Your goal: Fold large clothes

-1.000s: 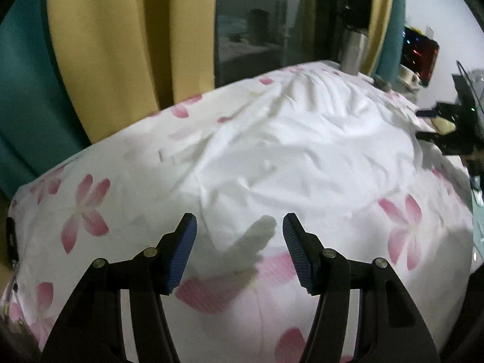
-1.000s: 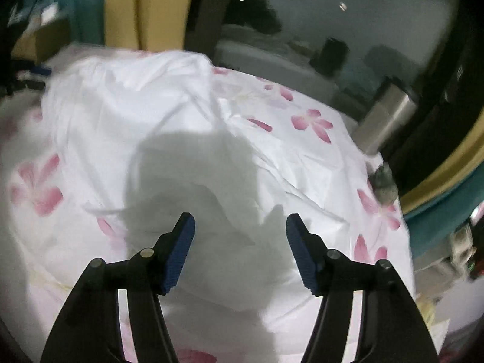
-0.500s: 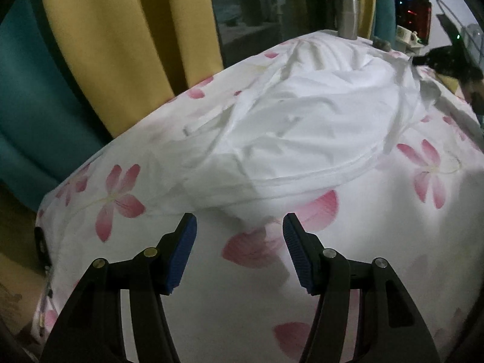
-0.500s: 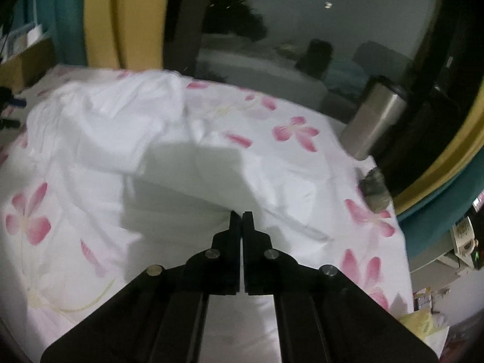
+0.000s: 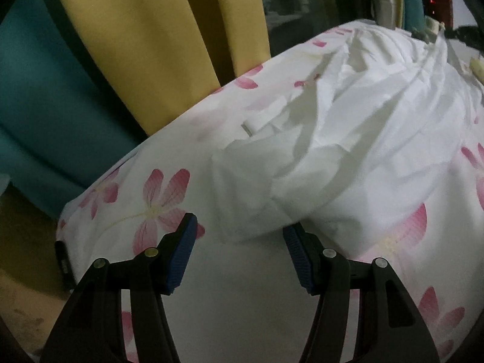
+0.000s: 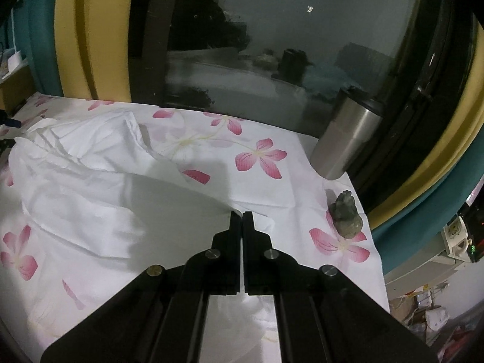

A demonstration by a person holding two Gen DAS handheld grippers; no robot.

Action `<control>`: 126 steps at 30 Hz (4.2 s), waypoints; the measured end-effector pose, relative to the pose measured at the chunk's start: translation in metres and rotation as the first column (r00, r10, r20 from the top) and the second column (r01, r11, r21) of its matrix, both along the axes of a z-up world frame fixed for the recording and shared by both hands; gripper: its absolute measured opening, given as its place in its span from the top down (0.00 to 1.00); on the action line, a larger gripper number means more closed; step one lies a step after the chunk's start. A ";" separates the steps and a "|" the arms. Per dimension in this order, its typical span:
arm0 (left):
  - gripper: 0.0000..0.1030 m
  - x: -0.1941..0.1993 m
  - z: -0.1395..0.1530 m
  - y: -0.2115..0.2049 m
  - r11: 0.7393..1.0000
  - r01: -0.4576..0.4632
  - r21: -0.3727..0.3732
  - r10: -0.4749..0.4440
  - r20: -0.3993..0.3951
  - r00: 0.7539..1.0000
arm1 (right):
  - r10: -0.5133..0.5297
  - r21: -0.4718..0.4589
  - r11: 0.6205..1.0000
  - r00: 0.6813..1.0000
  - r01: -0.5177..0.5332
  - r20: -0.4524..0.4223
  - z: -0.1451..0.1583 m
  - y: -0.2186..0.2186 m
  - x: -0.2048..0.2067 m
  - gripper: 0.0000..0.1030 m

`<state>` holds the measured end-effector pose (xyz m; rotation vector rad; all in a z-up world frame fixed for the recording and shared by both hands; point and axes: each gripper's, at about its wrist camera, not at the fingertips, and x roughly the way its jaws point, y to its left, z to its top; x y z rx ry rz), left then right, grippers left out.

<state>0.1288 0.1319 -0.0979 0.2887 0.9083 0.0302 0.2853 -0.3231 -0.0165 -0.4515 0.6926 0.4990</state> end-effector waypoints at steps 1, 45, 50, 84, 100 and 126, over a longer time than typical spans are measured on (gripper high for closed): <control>0.47 0.002 -0.001 0.001 1.000 0.011 -0.015 -0.011 0.002 1.000 | 0.001 0.006 1.000 1.000 -0.001 -0.005 -0.001 0.000 0.002 0.99; 0.50 0.133 0.032 0.065 0.902 -0.362 -0.237 0.393 0.098 0.914 | -0.141 -0.116 0.985 0.987 0.131 -0.081 -0.052 -0.004 0.127 0.97; 0.48 0.115 0.039 0.072 0.885 -0.377 -0.272 0.419 0.115 0.901 | -0.133 -0.066 0.990 0.988 0.127 -0.082 -0.038 -0.015 0.090 0.93; 0.94 -0.087 0.021 -0.052 0.871 -0.102 -0.480 0.117 0.002 0.993 | -0.190 0.176 0.957 0.956 0.231 -0.223 -0.054 -0.090 -0.090 0.95; 0.62 -0.125 0.033 -0.054 0.876 -0.157 -0.455 0.158 -0.037 0.987 | -0.273 0.112 0.945 0.928 0.309 -0.255 -0.053 -0.103 -0.125 0.81; 0.62 0.076 0.005 -0.186 0.860 0.048 -0.507 -0.074 -0.031 0.997 | 0.144 0.154 0.981 0.972 -0.116 -0.188 -0.058 0.115 -0.049 0.85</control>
